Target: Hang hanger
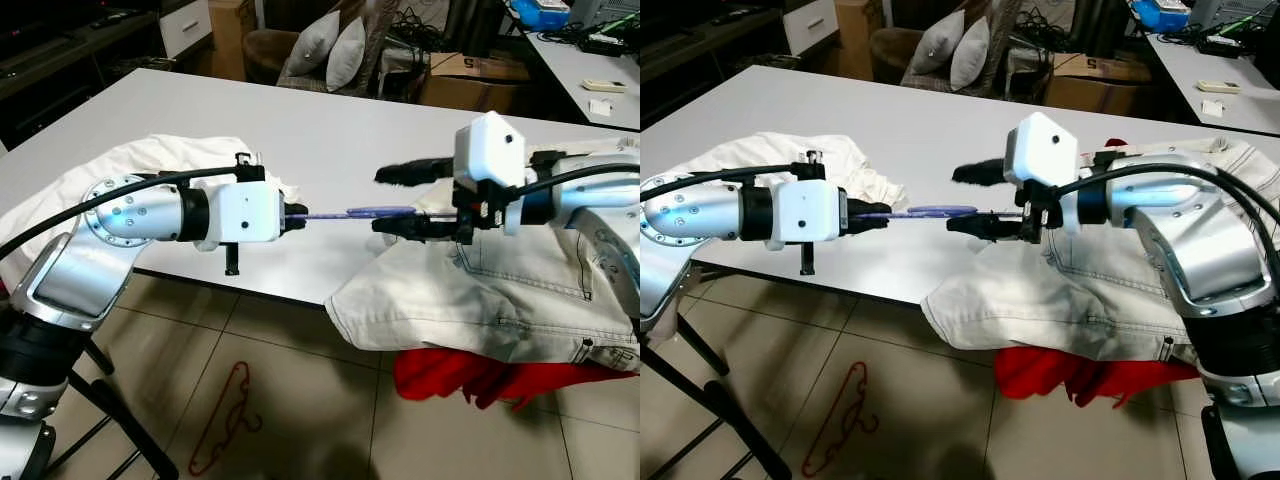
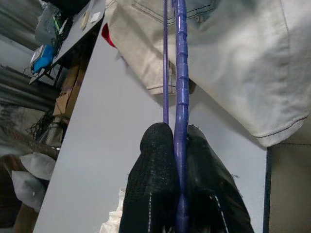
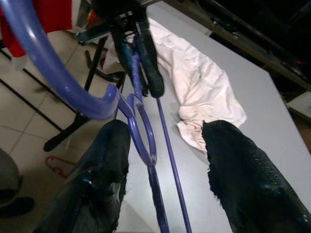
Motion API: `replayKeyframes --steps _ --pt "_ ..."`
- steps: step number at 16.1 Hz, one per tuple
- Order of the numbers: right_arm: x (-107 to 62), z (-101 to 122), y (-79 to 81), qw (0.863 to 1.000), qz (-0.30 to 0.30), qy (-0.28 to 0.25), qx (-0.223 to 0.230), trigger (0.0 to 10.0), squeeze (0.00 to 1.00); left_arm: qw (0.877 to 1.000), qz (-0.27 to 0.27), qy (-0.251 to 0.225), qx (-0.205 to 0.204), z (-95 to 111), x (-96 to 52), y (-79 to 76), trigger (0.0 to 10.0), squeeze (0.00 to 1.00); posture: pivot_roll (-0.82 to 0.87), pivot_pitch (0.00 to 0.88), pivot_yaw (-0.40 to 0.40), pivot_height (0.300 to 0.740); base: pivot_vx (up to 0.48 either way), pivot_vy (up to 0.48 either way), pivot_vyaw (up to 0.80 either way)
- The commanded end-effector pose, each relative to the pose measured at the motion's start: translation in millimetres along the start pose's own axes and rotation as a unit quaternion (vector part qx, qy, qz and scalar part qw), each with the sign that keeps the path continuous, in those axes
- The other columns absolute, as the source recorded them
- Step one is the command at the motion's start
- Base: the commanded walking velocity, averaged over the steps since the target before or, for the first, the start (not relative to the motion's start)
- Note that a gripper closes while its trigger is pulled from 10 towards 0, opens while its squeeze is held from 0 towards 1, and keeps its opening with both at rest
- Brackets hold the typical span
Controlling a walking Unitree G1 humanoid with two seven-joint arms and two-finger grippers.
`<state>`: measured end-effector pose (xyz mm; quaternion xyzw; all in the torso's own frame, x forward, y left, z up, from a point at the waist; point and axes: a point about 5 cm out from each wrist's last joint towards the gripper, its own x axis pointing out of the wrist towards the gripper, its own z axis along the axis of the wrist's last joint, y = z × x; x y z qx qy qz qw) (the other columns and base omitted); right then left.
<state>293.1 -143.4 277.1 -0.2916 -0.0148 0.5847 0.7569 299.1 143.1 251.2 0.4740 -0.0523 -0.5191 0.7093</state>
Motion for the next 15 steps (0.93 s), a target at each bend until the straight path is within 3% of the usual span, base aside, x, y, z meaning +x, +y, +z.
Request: replayKeyframes --steps 1,9,15 --pt "1.9 5.8 -0.9 1.000 0.014 -0.007 -0.008 0.0 0.00 1.000 0.002 -0.002 0.018 4.7 0.3 6.0 10.0 0.00 0.05 0.000 -0.007 0.740 0.000 0.000 0.00" --pt "2.1 -3.0 -3.1 1.000 0.016 0.015 -0.004 0.0 0.00 1.000 -0.004 -0.011 0.029 10.0 -0.4 10.5 10.0 0.00 0.04 0.000 -0.010 0.740 0.000 0.000 0.00" --pt "2.2 0.1 -1.4 1.000 0.018 -0.003 0.000 0.0 0.00 1.000 -0.003 -0.006 0.021 4.9 -1.2 10.6 10.0 0.00 0.04 0.000 -0.007 0.740 0.000 0.000 0.00"
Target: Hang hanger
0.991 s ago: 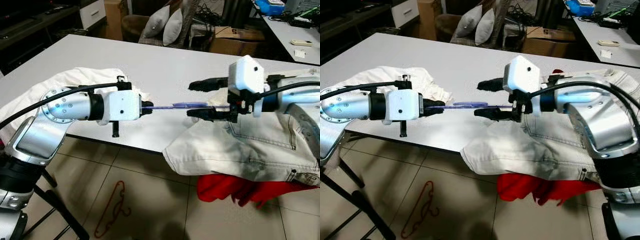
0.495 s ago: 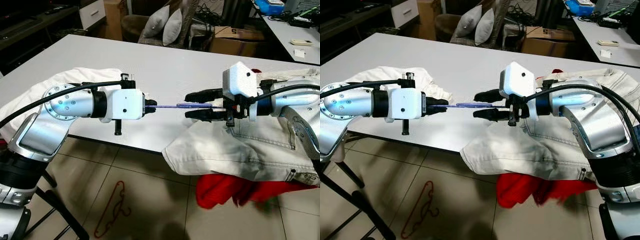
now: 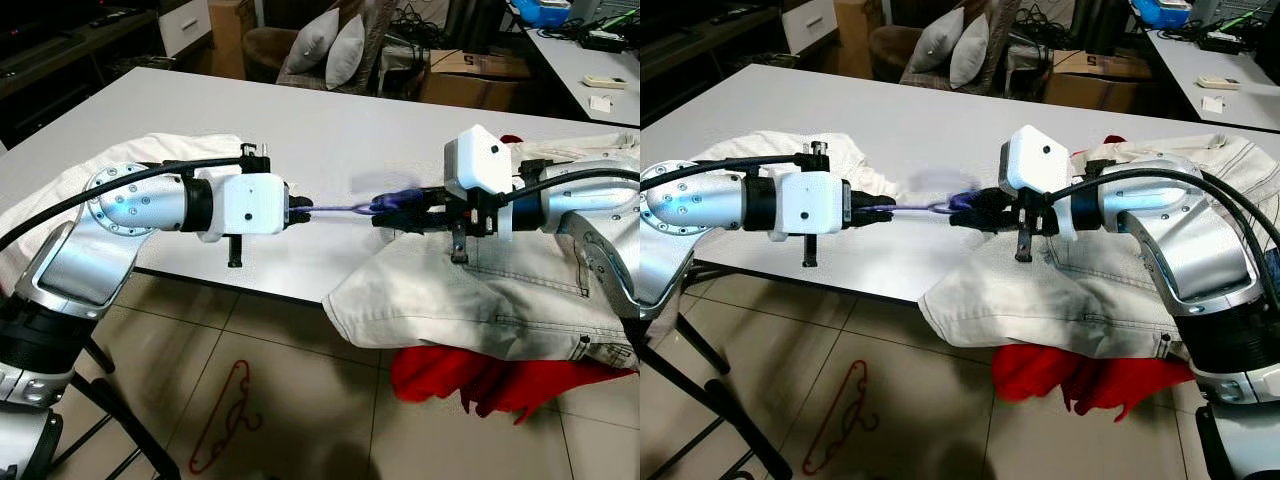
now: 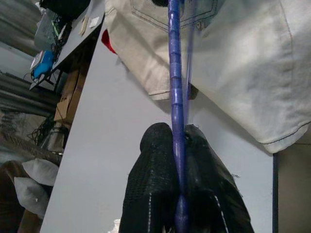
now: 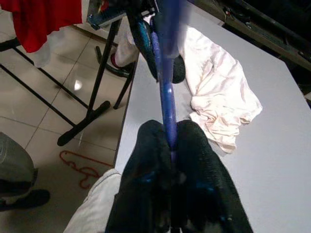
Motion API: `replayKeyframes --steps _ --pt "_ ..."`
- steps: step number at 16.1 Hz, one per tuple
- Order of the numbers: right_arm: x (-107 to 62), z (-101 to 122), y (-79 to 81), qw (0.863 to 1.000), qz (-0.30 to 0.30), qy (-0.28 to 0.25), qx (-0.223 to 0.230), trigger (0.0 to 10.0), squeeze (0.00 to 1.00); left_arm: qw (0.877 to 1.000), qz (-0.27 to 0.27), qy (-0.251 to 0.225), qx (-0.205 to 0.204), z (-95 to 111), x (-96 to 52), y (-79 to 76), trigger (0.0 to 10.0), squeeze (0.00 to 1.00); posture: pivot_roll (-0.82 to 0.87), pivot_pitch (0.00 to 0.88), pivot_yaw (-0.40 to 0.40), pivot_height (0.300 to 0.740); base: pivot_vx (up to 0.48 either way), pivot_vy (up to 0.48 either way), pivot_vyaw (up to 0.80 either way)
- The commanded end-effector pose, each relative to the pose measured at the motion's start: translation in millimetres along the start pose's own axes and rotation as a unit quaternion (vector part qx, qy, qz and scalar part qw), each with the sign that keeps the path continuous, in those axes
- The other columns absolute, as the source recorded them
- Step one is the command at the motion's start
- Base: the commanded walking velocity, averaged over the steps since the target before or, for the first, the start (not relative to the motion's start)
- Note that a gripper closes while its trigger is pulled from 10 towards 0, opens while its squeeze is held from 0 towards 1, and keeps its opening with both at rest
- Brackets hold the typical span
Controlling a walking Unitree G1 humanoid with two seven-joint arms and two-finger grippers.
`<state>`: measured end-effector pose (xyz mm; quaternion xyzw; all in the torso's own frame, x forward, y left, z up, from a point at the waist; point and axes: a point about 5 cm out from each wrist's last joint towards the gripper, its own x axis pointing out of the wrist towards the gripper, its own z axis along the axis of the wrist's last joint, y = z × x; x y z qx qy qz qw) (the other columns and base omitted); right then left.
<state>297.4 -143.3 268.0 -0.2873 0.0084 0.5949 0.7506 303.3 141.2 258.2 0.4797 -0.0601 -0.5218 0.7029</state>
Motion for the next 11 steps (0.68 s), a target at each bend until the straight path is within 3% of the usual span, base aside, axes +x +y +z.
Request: replayKeyframes --steps 1,3,4,6,7,9,11 --pt "-2.6 9.9 -1.0 1.000 0.000 -0.018 -0.015 0.0 0.00 1.000 0.000 -0.001 0.009 0.9 -1.7 3.0 10.0 0.00 0.04 0.000 -0.005 0.740 0.000 0.000 0.00" --pt "-4.1 11.7 0.5 1.000 0.001 -0.024 -0.016 0.0 0.00 1.000 0.003 -0.010 -0.009 -0.4 -1.0 4.1 10.0 0.00 0.04 0.000 0.000 0.740 0.000 0.000 0.00" --pt "-5.5 12.0 1.3 1.000 0.001 -0.024 -0.017 0.0 0.00 1.000 0.005 -0.022 -0.021 0.6 -1.7 6.4 10.0 1.00 0.04 0.000 0.004 0.740 0.000 0.000 0.00" --pt "-7.2 10.8 2.2 1.000 0.003 -0.022 -0.016 0.0 0.00 0.999 0.009 -0.038 -0.019 2.0 -3.6 9.9 10.0 1.00 0.05 0.000 0.007 0.740 0.000 0.000 0.00" --pt "-11.2 6.5 5.5 1.000 0.008 -0.012 -0.013 0.0 0.00 0.996 0.006 -0.088 -0.035 8.3 -9.5 14.4 10.0 0.00 0.05 0.000 0.008 0.740 0.000 0.000 0.00" --pt "-15.5 1.5 10.2 1.000 0.015 -0.001 -0.009 0.0 0.00 0.991 0.004 -0.119 -0.054 11.8 -18.4 20.8 10.0 0.00 0.06 0.000 0.012 0.740 0.000 0.000 0.00" --pt "-21.6 -4.1 15.5 1.000 0.022 0.014 -0.003 0.0 0.00 0.989 -0.033 -0.125 -0.069 10.7 -29.0 21.5 10.0 0.00 0.06 0.000 0.024 0.740 0.000 0.000 0.00"
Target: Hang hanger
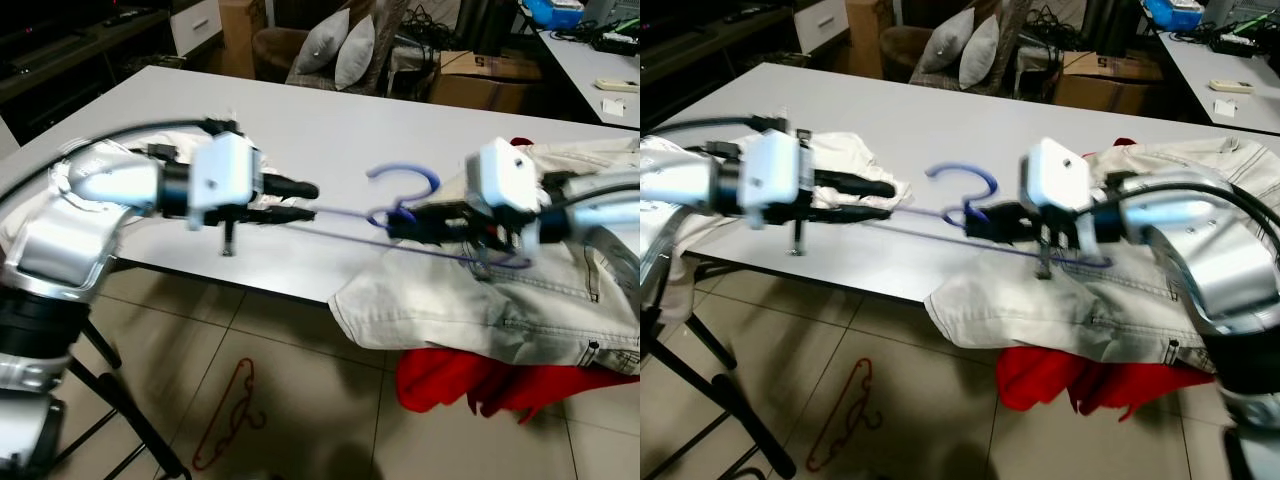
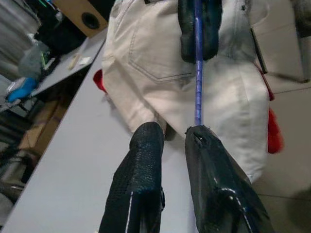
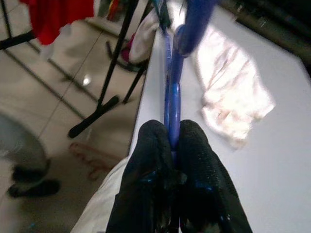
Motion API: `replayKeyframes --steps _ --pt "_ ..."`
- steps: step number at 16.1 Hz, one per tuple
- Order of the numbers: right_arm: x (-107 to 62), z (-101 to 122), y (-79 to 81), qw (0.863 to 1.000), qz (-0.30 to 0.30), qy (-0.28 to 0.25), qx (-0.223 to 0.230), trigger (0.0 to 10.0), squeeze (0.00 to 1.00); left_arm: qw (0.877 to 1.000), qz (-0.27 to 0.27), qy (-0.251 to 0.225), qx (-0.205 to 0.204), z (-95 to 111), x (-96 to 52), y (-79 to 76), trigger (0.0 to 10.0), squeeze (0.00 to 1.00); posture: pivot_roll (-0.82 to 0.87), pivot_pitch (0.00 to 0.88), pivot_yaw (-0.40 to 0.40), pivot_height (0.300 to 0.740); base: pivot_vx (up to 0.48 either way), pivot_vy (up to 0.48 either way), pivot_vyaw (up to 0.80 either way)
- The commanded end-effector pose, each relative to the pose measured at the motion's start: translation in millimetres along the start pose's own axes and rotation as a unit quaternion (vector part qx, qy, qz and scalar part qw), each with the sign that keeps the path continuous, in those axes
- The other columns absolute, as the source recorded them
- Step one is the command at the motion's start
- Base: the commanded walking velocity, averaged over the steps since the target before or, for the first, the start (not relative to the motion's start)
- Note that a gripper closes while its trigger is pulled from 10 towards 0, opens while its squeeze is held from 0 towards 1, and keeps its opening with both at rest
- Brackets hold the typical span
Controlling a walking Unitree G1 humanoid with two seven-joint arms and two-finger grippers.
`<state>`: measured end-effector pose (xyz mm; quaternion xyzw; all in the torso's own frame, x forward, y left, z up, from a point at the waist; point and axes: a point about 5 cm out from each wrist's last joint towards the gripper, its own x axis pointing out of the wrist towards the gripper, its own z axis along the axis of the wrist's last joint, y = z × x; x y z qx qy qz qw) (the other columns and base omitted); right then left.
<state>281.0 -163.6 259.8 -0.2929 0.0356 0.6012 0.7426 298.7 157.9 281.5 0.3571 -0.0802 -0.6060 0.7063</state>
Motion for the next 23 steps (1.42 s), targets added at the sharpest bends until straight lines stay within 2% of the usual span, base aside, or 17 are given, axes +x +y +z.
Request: replayKeyframes --steps 1,4,5,6,8,9,11,12,13,14,15,17,18,19,21,22,23 --pt "-4.2 4.1 2.3 1.000 0.006 -0.002 -0.010 0.0 0.00 1.000 -0.010 -0.008 0.005 8.2 -6.5 4.3 10.0 0.00 0.06 0.000 0.029 0.740 0.000 0.000 0.00" --pt "-10.9 -2.5 5.4 1.000 -0.016 0.004 0.004 0.0 0.00 0.999 -0.037 -0.016 -0.025 7.9 -15.0 1.6 10.0 0.00 0.07 0.000 0.042 0.740 0.000 0.000 0.00" --pt "-18.3 -8.6 0.9 0.996 -0.078 -0.009 0.029 0.0 0.00 0.998 -0.009 -0.025 -0.051 6.0 -27.5 9.2 10.0 0.00 0.06 0.000 0.045 0.740 0.000 0.000 0.00" --pt "-25.2 -13.3 -3.5 0.987 -0.147 -0.026 0.061 0.0 0.00 0.995 0.045 -0.039 -0.078 3.4 -46.1 20.0 10.0 0.00 0.06 0.000 0.042 0.740 0.000 0.000 0.00" --pt "-33.1 -17.1 -7.1 0.974 -0.205 -0.036 0.095 0.0 0.00 0.987 0.112 -0.051 -0.100 1.4 -64.4 29.7 10.0 0.00 0.06 0.000 0.036 0.740 0.000 0.000 0.00" --pt "-39.6 -16.4 -7.3 0.959 -0.246 -0.057 0.127 0.0 0.00 0.974 0.189 -0.051 -0.110 -2.5 -78.9 35.9 10.0 0.00 0.07 0.000 0.023 0.740 0.000 0.000 0.00" --pt "-39.9 -8.2 -4.8 0.940 -0.290 -0.091 0.153 0.0 0.00 0.950 0.286 -0.011 -0.123 -15.2 -91.3 36.8 10.0 0.00 0.06 0.000 0.027 0.740 0.000 0.000 0.00" --pt "-38.1 -4.8 -2.3 0.934 -0.302 -0.109 0.156 3.4 0.00 0.943 0.310 0.005 -0.120 -21.1 -86.8 31.7 10.0 0.00 0.06 0.000 0.028 0.740 0.000 0.000 0.00" --pt "-29.3 -0.1 6.5 0.918 -0.322 -0.147 0.177 10.0 0.00 0.931 0.340 0.031 -0.133 -33.4 -72.3 15.8 10.0 0.00 0.06 0.000 0.021 0.740 0.000 0.000 0.00" --pt "-15.0 1.6 22.0 0.903 -0.333 -0.176 0.207 10.0 0.00 0.918 0.360 0.037 -0.161 -43.7 -54.4 -5.7 10.0 0.00 0.07 0.000 0.018 0.740 0.000 0.000 0.00" --pt "-9.9 2.0 29.0 0.898 -0.334 -0.182 0.219 10.0 0.00 0.912 0.370 0.031 -0.173 -46.1 -47.8 -13.7 10.0 0.00 0.07 0.000 0.018 0.740 0.000 0.000 0.00" --pt "8.2 -3.1 48.3 0.889 -0.348 -0.175 0.240 10.0 0.00 0.885 0.417 0.038 -0.205 -59.0 -29.5 -35.1 10.0 0.00 0.06 0.000 0.022 0.740 0.000 0.000 0.00" --pt "17.2 -7.9 57.7 0.875 -0.361 -0.175 0.270 10.0 0.00 0.873 0.430 0.036 -0.227 -64.1 -15.3 -50.3 10.0 0.00 0.06 0.000 0.017 0.740 0.000 0.330 0.00" --pt "30.8 -18.3 71.4 0.841 -0.392 -0.177 0.329 10.0 0.00 0.861 0.441 0.053 -0.246 -70.3 4.9 -73.9 10.0 0.00 0.06 0.000 0.011 0.740 0.000 0.480 0.00" --pt "43.4 -26.2 86.3 0.827 -0.397 -0.154 0.367 10.0 0.00 0.844 0.460 0.061 -0.271 -67.2 11.1 -83.8 10.0 0.00 0.08 0.024 0.007 0.740 0.000 0.480 0.00" --pt "46.8 -31.1 93.9 0.827 -0.393 -0.136 0.378 10.0 0.00 0.835 0.470 0.072 -0.277 -67.0 10.5 -84.7 10.0 0.00 0.09 0.032 0.008 0.740 0.000 0.480 0.00" --pt "46.9 -33.4 97.1 0.830 -0.390 -0.128 0.379 10.0 0.00 0.835 0.470 0.074 -0.277 -66.6 10.8 -84.8 10.0 0.00 0.09 0.032 0.008 0.740 0.000 0.480 0.00"
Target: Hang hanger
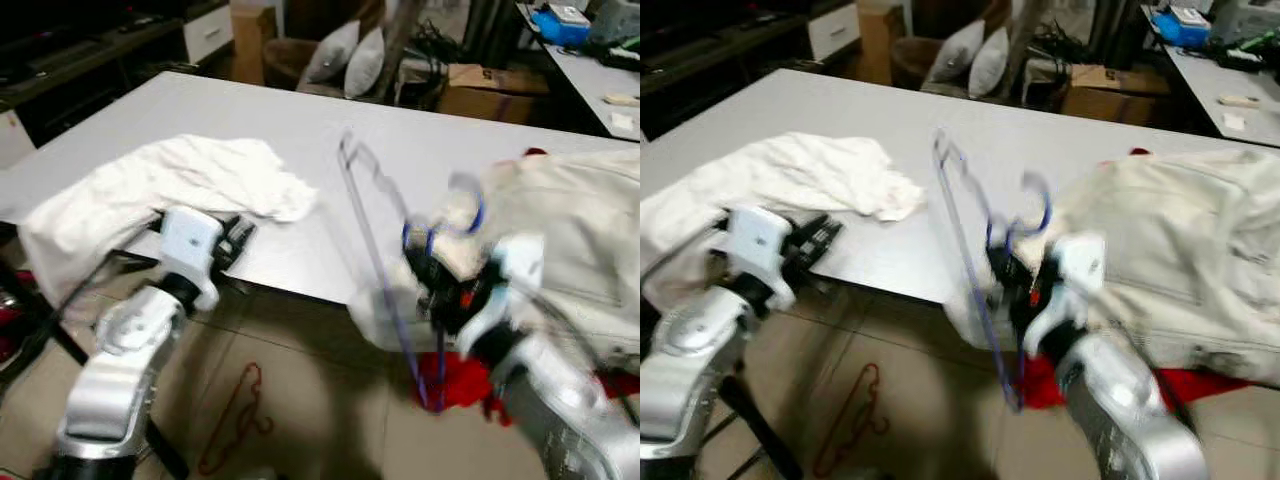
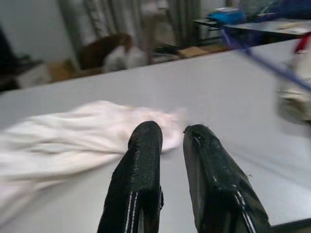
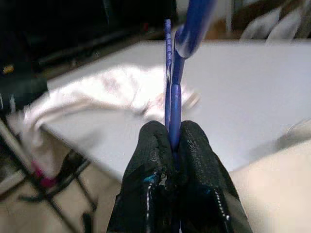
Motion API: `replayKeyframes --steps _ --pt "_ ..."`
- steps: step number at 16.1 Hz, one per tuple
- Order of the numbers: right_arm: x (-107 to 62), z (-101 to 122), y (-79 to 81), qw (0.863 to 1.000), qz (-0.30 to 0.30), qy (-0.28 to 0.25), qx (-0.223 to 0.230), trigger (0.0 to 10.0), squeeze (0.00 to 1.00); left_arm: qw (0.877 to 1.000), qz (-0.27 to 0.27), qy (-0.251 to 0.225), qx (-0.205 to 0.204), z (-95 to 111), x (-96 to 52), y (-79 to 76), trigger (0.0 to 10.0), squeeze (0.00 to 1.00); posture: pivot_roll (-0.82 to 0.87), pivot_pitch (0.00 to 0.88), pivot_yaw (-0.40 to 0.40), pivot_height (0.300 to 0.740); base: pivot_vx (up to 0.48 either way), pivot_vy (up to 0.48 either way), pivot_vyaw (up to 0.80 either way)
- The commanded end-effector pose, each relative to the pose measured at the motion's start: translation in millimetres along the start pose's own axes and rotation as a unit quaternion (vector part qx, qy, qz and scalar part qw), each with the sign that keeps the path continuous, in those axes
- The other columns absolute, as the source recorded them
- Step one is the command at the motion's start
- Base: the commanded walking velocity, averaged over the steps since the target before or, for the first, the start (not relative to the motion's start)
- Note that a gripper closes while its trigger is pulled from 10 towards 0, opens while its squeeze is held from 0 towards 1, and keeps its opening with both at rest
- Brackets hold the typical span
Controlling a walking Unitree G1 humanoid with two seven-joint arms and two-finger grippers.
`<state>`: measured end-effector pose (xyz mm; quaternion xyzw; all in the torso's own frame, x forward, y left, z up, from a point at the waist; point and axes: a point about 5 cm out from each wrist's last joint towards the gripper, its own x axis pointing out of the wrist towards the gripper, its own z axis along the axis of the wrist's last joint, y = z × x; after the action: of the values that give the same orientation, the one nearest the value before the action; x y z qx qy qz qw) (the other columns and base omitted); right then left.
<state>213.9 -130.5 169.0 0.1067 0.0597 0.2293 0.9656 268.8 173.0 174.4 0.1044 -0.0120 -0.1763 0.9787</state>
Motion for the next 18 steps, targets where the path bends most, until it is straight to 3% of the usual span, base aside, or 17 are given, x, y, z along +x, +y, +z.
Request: replayKeyframes --steps 1,5,7,10,12,14,18 --pt "-3.7 3.5 2.1 1.000 -0.001 -0.005 -0.015 10.0 0.00 1.000 0.010 -0.002 0.003 4.8 0.3 -1.0 10.0 0.00 0.08 0.041 0.026 0.740 0.000 0.480 0.00" --pt "-16.4 -5.3 -5.3 0.999 -0.049 0.006 -0.006 10.0 0.00 1.000 0.009 0.017 0.009 0.1 9.1 -10.1 10.0 0.00 0.07 0.030 0.047 0.740 0.000 0.480 0.00" --pt "-23.3 -20.8 -8.4 0.997 -0.073 0.019 -0.012 10.0 0.00 1.000 0.003 0.022 0.001 -2.6 12.2 -12.3 10.0 0.00 0.05 0.028 0.064 0.740 0.000 0.480 0.00" --pt "-35.1 -29.0 -12.3 0.993 -0.115 0.026 -0.004 10.0 0.00 1.000 -0.005 0.025 0.002 -10.2 8.4 -20.1 10.0 0.00 0.01 0.033 0.068 0.740 0.000 -0.320 0.00" --pt "-39.9 -28.7 -21.5 0.987 -0.154 0.024 -0.035 10.0 0.00 0.999 -0.003 0.037 -0.025 -19.1 7.0 -31.4 10.0 0.00 -0.01 0.031 0.055 0.740 0.000 -0.180 0.00" --pt "-38.2 -27.2 -24.5 0.989 -0.140 0.018 -0.038 10.0 0.00 0.998 -0.012 0.032 -0.047 -21.4 6.6 -39.4 10.0 0.00 -0.01 0.026 0.044 0.740 0.000 0.000 0.00" --pt "-36.9 -24.3 -27.2 0.990 -0.140 0.008 -0.032 10.0 0.00 0.999 -0.012 0.027 -0.032 -21.1 6.7 -41.3 10.0 0.00 0.00 0.016 0.032 0.740 0.000 0.000 0.00"
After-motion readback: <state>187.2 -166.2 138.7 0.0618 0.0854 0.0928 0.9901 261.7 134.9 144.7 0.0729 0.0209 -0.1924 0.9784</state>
